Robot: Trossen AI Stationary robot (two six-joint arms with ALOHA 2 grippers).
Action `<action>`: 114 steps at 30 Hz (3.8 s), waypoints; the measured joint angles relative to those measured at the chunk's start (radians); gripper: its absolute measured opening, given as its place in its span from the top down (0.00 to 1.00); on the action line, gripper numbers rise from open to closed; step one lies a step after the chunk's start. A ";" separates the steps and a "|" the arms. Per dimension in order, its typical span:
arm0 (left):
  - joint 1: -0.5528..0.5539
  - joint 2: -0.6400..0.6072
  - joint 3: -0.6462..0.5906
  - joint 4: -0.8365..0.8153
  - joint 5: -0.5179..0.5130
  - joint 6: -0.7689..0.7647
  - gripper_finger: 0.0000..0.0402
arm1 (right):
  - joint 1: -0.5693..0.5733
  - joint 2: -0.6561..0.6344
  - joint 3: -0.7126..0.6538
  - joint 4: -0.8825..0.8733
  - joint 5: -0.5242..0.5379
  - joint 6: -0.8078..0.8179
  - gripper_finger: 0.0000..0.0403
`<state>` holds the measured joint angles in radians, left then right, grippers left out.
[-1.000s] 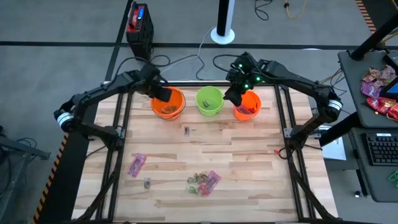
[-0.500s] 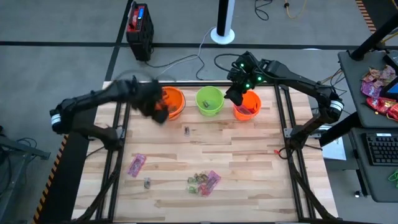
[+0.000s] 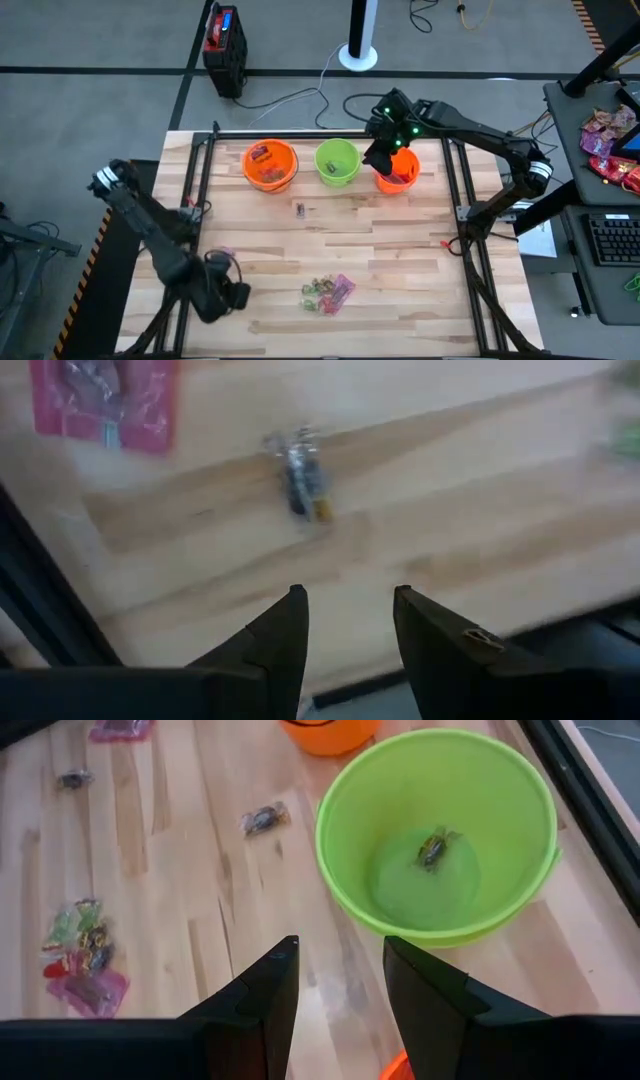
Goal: Sort candy by brand, put in halloween buckets
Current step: Put the black candy into the green bucket
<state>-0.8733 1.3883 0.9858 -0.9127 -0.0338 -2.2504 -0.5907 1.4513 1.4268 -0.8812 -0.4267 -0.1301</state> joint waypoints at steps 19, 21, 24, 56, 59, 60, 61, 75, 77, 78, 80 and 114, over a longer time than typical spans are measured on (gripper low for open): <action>0.096 0.202 -0.187 0.280 0.002 0.179 0.69 | 0.134 -0.064 -0.006 -0.124 0.000 0.077 0.65; 0.095 0.198 -0.195 0.282 0.002 0.179 0.72 | 0.159 -0.091 -0.007 -0.132 0.001 0.110 0.65; 0.095 0.195 -0.198 0.268 0.006 0.199 0.81 | 0.200 -0.141 -0.007 -0.140 0.006 0.167 0.65; 0.868 -0.087 0.100 0.282 0.051 1.929 1.00 | 0.703 -0.221 -0.510 0.543 0.251 0.584 0.75; 0.877 -0.107 0.110 0.299 0.045 1.928 1.00 | 0.697 -0.096 -0.490 0.710 0.307 0.443 0.72; 0.877 -0.114 0.122 0.298 0.034 1.928 1.00 | 0.695 -0.047 -0.470 0.757 0.310 0.411 0.70; 0.876 -0.124 0.138 0.292 0.024 1.927 1.00 | 0.695 -0.002 -0.449 0.790 0.311 0.386 0.68; 0.877 -0.206 0.452 -0.161 -0.179 1.960 1.00 | 0.729 0.490 -0.089 0.712 0.286 0.166 0.51; 0.876 -0.226 0.456 -0.169 -0.179 1.955 1.00 | 0.735 0.516 -0.068 0.693 0.286 0.153 0.52; 0.876 -0.238 0.456 -0.171 -0.179 1.955 1.00 | 0.735 0.527 -0.063 0.693 0.287 0.147 0.52; 0.876 -0.261 0.452 -0.170 -0.190 1.955 1.00 | 0.737 0.545 -0.056 0.697 0.288 0.148 0.53; 0.577 -0.333 -0.257 -0.207 0.053 0.982 0.87 | 0.399 0.126 0.084 0.231 0.551 0.242 0.98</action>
<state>-0.2960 1.0550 0.7284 -1.1201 0.0196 -1.2687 -0.1920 1.5774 1.5105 -0.6502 0.1242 0.1123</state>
